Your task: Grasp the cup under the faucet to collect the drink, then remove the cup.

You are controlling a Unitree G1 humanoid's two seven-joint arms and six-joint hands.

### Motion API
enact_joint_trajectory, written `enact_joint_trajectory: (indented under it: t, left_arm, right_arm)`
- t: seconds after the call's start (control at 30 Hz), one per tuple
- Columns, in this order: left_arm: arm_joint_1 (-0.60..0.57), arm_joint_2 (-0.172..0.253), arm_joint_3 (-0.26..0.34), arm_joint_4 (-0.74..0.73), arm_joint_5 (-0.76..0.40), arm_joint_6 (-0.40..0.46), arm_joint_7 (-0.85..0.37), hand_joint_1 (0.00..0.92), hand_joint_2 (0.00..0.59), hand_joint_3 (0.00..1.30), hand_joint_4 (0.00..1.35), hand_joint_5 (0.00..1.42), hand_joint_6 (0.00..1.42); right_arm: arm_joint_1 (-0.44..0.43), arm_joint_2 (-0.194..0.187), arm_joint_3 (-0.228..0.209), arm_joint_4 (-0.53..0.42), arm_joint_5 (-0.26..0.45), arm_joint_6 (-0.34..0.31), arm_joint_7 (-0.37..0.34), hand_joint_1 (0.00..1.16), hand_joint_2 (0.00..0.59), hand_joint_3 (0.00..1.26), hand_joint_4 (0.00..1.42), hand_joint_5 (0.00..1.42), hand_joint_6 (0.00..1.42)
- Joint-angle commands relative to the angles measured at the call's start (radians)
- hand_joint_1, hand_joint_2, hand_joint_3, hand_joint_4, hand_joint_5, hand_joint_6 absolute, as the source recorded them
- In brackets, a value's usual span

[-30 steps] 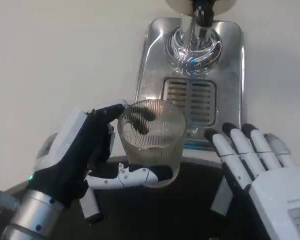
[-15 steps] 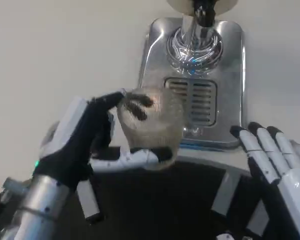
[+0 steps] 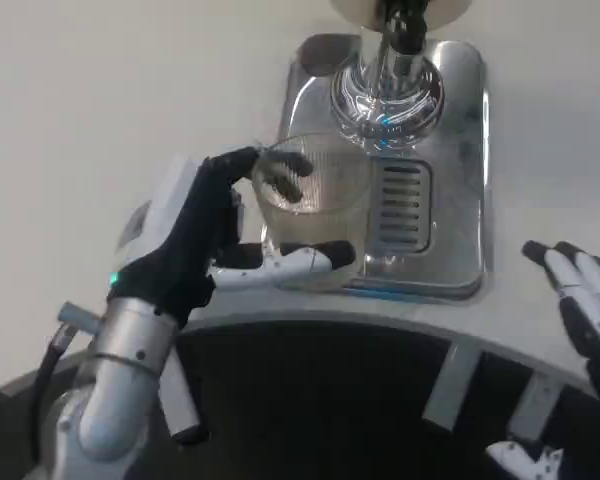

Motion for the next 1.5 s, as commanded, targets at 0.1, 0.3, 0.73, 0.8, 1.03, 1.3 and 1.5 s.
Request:
enact_joint_trajectory:
  t: [0.1, 0.3, 0.73, 0.8, 1.03, 1.3, 1.5]
  left_arm:
    - [-0.09, -0.016, -0.025, 0.117, 0.011, -0.048, 0.064, 0.65, 0.067, 1.2, 1.25, 1.41, 1.42]
    - [-0.161, -0.036, -0.04, 0.229, 0.012, -0.081, 0.111, 0.65, 0.067, 1.2, 1.25, 1.41, 1.42]
    - [-0.35, -0.075, -0.101, 0.51, 0.023, -0.162, 0.177, 0.65, 0.067, 1.2, 1.25, 1.41, 1.42]
    - [-0.384, -0.081, -0.109, 0.563, 0.025, -0.173, 0.192, 0.651, 0.067, 1.2, 1.25, 1.41, 1.42]
    - [-0.447, -0.091, -0.119, 0.685, 0.024, -0.199, 0.24, 0.644, 0.074, 1.2, 1.25, 1.41, 1.42]
    - [-0.454, -0.066, -0.161, 0.722, 0.073, -0.212, 0.286, 0.422, 0.093, 0.61, 0.62, 0.94, 1.07]
    - [-0.454, -0.053, -0.17, 0.728, 0.068, -0.222, 0.265, 0.114, 0.02, 0.12, 0.14, 0.54, 0.59]
  right_arm:
    - [-0.033, -0.043, -0.049, -0.001, 0.078, 0.065, 0.035, 0.89, 0.278, 0.06, 0.01, 0.0, 0.07]
    - [-0.043, -0.077, -0.069, 0.004, 0.11, 0.093, 0.04, 0.89, 0.279, 0.06, 0.01, 0.0, 0.07]
    - [0.011, -0.065, -0.034, -0.014, 0.053, 0.041, 0.023, 0.89, 0.288, 0.07, 0.02, 0.0, 0.07]
    - [0.019, -0.059, -0.015, -0.014, 0.037, 0.026, 0.019, 0.88, 0.29, 0.07, 0.02, 0.0, 0.07]
    - [0.036, -0.045, -0.011, -0.014, 0.028, 0.023, 0.01, 0.88, 0.296, 0.07, 0.02, 0.0, 0.07]
    - [0.047, -0.043, -0.002, -0.014, 0.017, 0.017, 0.009, 0.88, 0.303, 0.07, 0.02, 0.0, 0.07]
    - [0.043, -0.044, 0.015, -0.014, 0.0, 0.012, 0.014, 0.88, 0.317, 0.07, 0.02, 0.0, 0.08]
